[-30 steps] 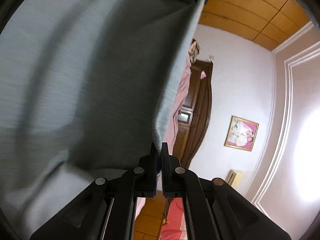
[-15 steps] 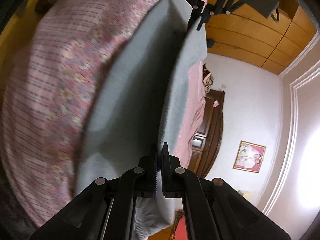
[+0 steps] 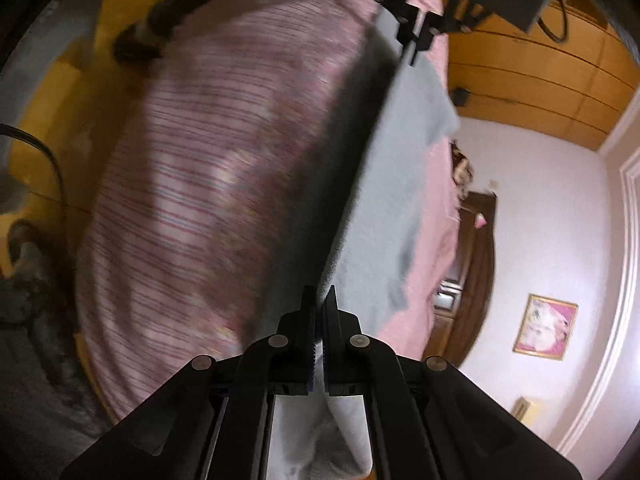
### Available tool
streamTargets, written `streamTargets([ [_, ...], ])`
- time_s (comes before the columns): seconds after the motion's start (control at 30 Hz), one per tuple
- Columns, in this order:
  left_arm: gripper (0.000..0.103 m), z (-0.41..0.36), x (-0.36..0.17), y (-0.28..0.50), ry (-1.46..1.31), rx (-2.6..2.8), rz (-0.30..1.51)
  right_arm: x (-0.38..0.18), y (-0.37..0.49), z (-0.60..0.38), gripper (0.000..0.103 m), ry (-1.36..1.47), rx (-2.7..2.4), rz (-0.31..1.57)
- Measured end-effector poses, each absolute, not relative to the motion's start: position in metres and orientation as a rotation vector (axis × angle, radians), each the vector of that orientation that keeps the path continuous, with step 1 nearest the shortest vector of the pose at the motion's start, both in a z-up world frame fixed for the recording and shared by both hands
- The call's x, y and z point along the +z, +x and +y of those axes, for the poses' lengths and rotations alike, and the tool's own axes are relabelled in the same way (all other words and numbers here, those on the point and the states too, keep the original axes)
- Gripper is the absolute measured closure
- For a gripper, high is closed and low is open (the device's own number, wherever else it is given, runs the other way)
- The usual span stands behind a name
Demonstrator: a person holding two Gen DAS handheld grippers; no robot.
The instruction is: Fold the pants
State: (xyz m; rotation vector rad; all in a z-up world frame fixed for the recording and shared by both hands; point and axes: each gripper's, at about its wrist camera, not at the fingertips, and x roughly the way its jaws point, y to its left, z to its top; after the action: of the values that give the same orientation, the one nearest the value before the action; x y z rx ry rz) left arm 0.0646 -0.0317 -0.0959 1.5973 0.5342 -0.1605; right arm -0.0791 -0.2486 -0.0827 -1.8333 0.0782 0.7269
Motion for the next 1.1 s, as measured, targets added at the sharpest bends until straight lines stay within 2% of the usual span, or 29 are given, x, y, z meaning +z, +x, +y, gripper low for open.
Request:
streamTargets([
  [0.17,0.1,-0.036,-0.113,0.061,1.6,-0.154,0.556,-0.112,-0.076,-0.255,0.1,-1.872,0.694,0.055],
  [0.4,0.1,-0.046,-0.127,0.067,1.59,-0.112,0.567,-0.115,-0.065,-0.259,0.099,-1.844,0.622,0.022],
  [0.47,0.098,-0.047,-0.12,0.065,1.527,-0.107,0.597,-0.092,-0.054,-0.26,0.092,-1.746,0.614,0.084],
  [0.53,0.092,-0.05,-0.098,0.068,1.403,-0.138,0.68,-0.062,-0.053,-0.274,0.061,-1.555,0.611,0.196],
  [0.57,0.083,-0.052,-0.084,0.069,1.319,-0.161,0.728,-0.043,-0.05,-0.29,0.055,-1.423,0.615,0.267],
  [0.6,0.067,-0.055,-0.068,0.069,1.232,-0.185,0.766,-0.022,-0.044,-0.311,0.049,-1.273,0.607,0.352],
  [0.67,0.046,-0.067,-0.04,0.07,1.103,-0.24,0.786,0.003,-0.022,-0.356,0.049,-1.029,0.576,0.519],
  [0.7,0.043,-0.079,-0.025,0.073,1.046,-0.278,0.775,0.014,-0.004,-0.387,0.049,-0.878,0.566,0.624],
  [0.83,0.04,-0.136,0.011,0.105,0.858,-0.371,0.694,0.019,0.07,-0.486,0.05,-0.369,0.58,0.893],
  [0.9,0.04,-0.161,0.013,0.13,0.807,-0.377,0.674,0.013,0.095,-0.518,0.05,-0.232,0.54,0.915],
  [1.0,0.04,-0.187,0.003,0.174,0.731,-0.349,0.707,0.008,0.126,-0.535,0.051,-0.134,0.56,0.961],
  [1.1,0.04,-0.198,-0.003,0.204,0.645,-0.329,0.735,0.011,0.134,-0.527,0.055,-0.19,0.587,0.948],
])
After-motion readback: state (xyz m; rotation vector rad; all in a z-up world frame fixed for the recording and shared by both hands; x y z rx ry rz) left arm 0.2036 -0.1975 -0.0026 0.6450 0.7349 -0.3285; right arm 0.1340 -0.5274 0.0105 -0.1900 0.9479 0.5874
